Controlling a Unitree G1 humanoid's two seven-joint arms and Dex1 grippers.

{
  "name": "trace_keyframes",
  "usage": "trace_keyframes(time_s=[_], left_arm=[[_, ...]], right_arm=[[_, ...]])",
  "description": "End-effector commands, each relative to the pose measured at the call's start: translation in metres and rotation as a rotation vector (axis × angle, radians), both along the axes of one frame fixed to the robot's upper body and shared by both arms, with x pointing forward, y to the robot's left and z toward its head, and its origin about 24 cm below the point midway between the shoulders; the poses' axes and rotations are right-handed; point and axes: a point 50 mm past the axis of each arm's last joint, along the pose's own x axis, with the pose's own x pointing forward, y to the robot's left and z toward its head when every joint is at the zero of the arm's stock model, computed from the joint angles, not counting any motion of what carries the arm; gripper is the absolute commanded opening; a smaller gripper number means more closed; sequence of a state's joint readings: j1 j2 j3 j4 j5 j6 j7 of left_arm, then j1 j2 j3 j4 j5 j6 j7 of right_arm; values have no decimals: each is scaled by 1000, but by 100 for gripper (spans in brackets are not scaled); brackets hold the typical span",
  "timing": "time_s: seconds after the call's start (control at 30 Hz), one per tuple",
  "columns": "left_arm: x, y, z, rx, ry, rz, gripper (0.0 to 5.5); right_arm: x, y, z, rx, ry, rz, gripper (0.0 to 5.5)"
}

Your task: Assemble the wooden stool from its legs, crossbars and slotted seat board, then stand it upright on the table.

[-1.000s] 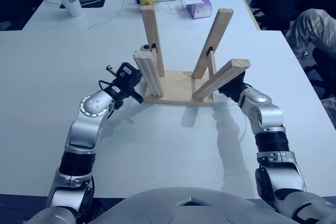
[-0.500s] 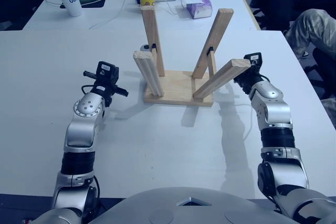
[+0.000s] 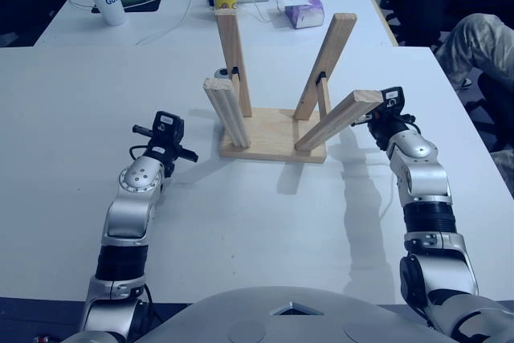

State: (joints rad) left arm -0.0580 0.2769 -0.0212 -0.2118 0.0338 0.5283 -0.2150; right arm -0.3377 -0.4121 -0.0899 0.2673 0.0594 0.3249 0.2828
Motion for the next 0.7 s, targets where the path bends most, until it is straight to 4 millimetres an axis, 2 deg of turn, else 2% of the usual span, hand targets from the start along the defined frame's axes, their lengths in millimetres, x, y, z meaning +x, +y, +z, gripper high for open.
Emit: trace_keyframes(time_s=[0.03, 0.2, 0.4, 0.57, 0.7], left_arm=[[-4, -6, -8, 9, 22, -12, 0], [7, -15, -16, 23, 41, -57, 0], [16, -34, -24, -9, 84, -163, 0], [6, -50, -29, -47, 133, -254, 0], [1, -50, -35, -41, 157, -249, 0]], right_arm=[[-10, 3, -14, -79, 105, 69, 2], [-28, 21, -29, -68, 200, 143, 2], [-45, 49, -35, -1, 257, 206, 2], [-45, 58, -34, 27, 261, 212, 2], [-39, 70, -33, 55, 244, 219, 2]])
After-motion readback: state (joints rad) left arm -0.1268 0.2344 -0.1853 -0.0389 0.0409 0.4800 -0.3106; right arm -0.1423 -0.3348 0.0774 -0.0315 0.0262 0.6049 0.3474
